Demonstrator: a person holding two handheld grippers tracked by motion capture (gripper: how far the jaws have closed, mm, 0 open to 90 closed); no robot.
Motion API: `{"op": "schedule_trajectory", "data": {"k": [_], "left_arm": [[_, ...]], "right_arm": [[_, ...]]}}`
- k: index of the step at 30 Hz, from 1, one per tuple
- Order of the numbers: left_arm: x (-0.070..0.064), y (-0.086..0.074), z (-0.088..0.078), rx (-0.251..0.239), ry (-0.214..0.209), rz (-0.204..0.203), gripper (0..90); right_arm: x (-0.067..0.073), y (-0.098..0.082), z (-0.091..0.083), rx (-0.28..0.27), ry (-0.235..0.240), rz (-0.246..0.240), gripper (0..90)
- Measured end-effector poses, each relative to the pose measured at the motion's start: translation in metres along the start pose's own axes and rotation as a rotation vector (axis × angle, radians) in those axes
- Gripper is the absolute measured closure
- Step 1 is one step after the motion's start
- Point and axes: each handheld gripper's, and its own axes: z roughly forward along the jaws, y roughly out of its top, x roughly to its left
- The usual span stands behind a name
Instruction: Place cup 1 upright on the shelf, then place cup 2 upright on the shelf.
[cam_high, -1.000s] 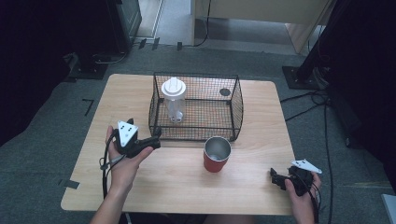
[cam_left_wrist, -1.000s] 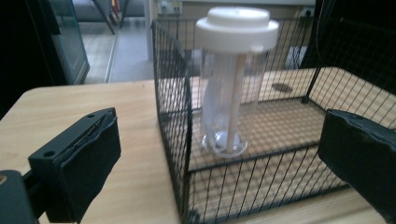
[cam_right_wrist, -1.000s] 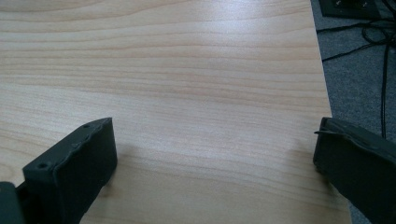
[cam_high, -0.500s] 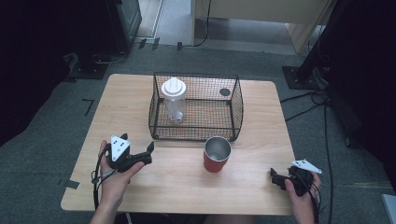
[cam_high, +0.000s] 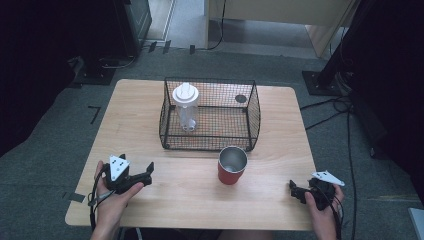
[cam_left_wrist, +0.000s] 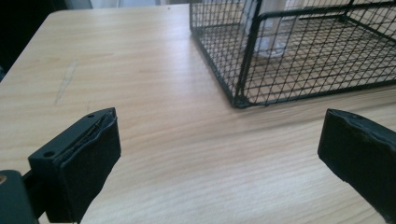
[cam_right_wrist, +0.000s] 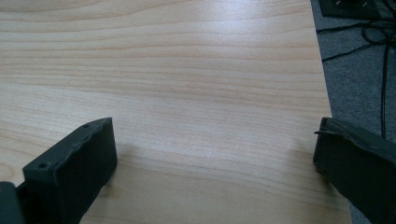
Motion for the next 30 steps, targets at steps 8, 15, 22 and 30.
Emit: {"op": "schedule_trajectory", "data": {"k": [8, 15, 22, 30], "left_arm": [[0.01, -0.015, -0.001, 0.056, 0.015, 0.016, 0.0], [0.017, -0.02, -0.002, 0.096, 0.004, 0.004, 0.1], [0.028, -0.025, 0.0, 0.142, 0.028, -0.01, 0.1], [0.037, -0.032, 0.005, 0.208, 0.058, 0.002, 0.0]], "right_arm": [[0.0, 0.0, 0.0, 0.001, 0.0, 0.001, 0.0], [0.001, 0.0, 0.0, 0.001, -0.007, 0.008, 0.0], [0.01, -0.002, -0.004, -0.037, -0.085, -0.04, 0.0], [0.026, -0.004, -0.01, -0.12, -0.068, -0.08, 0.0]]}}
